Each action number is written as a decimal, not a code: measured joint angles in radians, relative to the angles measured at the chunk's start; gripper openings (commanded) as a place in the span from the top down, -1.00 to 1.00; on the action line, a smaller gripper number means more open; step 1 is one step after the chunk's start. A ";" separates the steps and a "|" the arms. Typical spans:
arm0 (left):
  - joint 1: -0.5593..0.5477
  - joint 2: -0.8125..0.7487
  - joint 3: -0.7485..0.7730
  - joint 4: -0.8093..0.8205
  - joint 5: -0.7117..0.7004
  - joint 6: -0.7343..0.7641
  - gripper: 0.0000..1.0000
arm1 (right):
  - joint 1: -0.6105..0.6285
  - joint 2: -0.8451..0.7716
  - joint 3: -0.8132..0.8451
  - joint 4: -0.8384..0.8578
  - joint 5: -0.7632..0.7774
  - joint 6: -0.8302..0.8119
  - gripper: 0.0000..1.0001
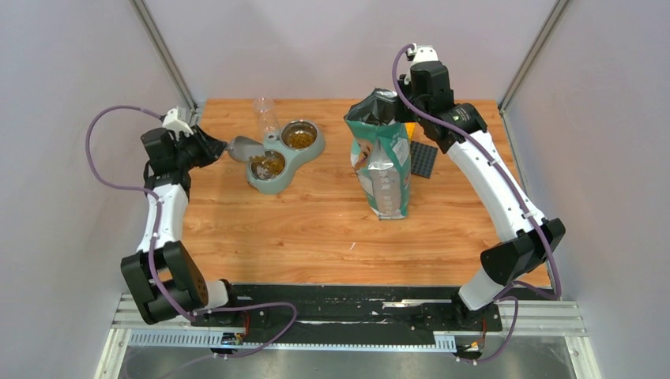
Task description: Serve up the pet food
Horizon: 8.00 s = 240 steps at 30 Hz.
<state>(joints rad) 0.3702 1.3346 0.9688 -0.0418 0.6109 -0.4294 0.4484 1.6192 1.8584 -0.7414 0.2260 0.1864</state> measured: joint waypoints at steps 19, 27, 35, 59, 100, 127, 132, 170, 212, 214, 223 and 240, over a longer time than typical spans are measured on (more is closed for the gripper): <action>-0.282 -0.307 0.087 -0.187 -0.101 0.287 1.00 | -0.003 -0.016 -0.023 0.015 -0.001 0.014 1.00; -0.385 -0.335 0.209 0.053 -0.007 -0.021 1.00 | -0.005 -0.017 -0.025 0.019 -0.021 0.019 1.00; -0.506 -0.112 0.390 0.247 0.012 -0.333 1.00 | -0.002 -0.016 -0.023 0.018 -0.032 0.016 1.00; -0.808 0.164 0.726 -0.206 -0.070 0.017 1.00 | 0.044 0.014 0.034 -0.026 -0.013 -0.053 1.00; -0.980 0.579 1.048 -0.510 -0.192 0.108 1.00 | 0.075 0.038 0.051 -0.019 0.001 -0.012 1.00; -0.742 0.422 0.902 -0.350 0.177 -0.249 1.00 | 0.045 0.007 0.004 0.006 0.008 0.002 1.00; -0.692 0.379 0.893 -0.317 0.210 -0.302 1.00 | 0.041 0.000 -0.004 0.008 0.009 0.004 1.00; -0.517 0.240 0.696 -0.091 0.244 -0.756 1.00 | 0.031 -0.040 -0.066 0.058 0.019 0.022 1.00; -0.222 -0.007 0.253 0.176 0.138 -0.999 1.00 | 0.024 -0.051 -0.078 0.063 0.026 0.021 1.00; -0.217 -0.008 0.241 0.156 0.116 -0.958 1.00 | 0.023 -0.051 -0.078 0.063 0.026 0.019 1.00; -0.212 -0.008 0.178 0.117 0.024 -0.850 1.00 | 0.019 -0.058 -0.086 0.064 0.026 0.017 1.00; -0.233 -0.002 0.010 0.241 -0.188 -0.841 1.00 | 0.015 -0.060 -0.087 0.064 0.026 0.009 1.00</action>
<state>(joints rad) 0.1371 1.3323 0.9791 0.1997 0.4229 -1.2701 0.4633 1.5593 1.7714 -0.6773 0.2520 0.1955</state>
